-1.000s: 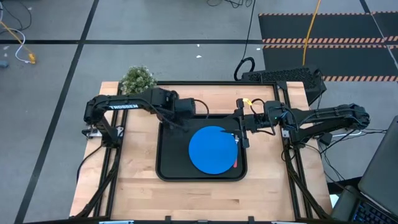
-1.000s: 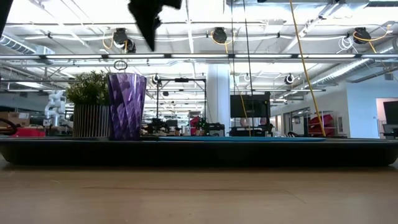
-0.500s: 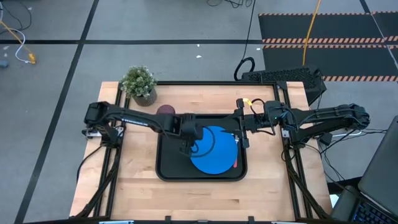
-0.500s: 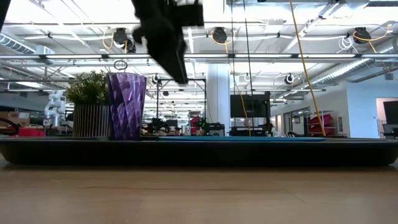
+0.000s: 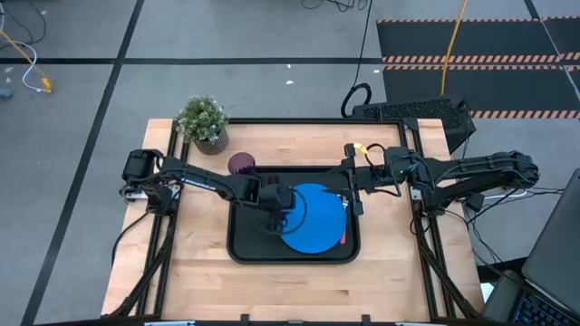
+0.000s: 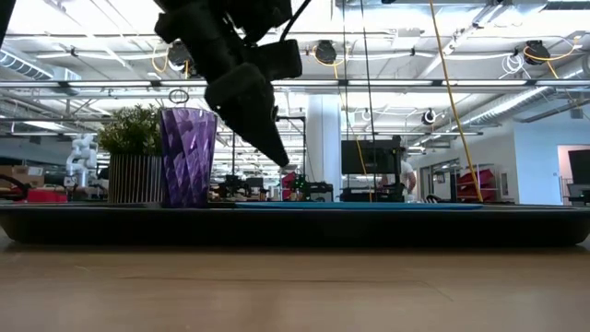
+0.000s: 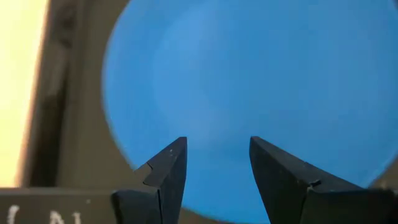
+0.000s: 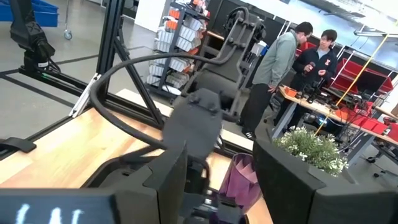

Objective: Pick and place plate/cup/fork/spoon on tray
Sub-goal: Adjust the blue plate on the black tray

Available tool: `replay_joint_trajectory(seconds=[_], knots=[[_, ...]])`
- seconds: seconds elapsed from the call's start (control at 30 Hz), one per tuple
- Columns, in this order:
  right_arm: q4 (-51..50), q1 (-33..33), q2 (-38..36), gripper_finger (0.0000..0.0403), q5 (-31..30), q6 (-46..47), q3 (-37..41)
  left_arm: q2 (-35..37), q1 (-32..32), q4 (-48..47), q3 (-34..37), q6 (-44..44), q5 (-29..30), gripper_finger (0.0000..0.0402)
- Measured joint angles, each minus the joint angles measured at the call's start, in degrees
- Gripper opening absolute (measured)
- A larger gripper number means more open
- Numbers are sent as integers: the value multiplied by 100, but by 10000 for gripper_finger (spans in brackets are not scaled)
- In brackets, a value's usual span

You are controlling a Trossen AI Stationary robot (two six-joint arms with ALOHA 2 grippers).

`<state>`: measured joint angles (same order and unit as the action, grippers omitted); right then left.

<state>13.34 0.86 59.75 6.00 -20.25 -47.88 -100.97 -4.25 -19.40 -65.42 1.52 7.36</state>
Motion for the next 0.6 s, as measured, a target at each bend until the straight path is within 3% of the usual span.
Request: replay_joint_trajectory(seconds=[0.23, 0.6], knots=[[3, 0, 0, 176, 0, 6, 0, -49, -222, 684, 433, -366, -143, 177], [-1, 0, 0, 176, 0, 74, 0, -595, -260, 755, 596, -536, 48, 177]])
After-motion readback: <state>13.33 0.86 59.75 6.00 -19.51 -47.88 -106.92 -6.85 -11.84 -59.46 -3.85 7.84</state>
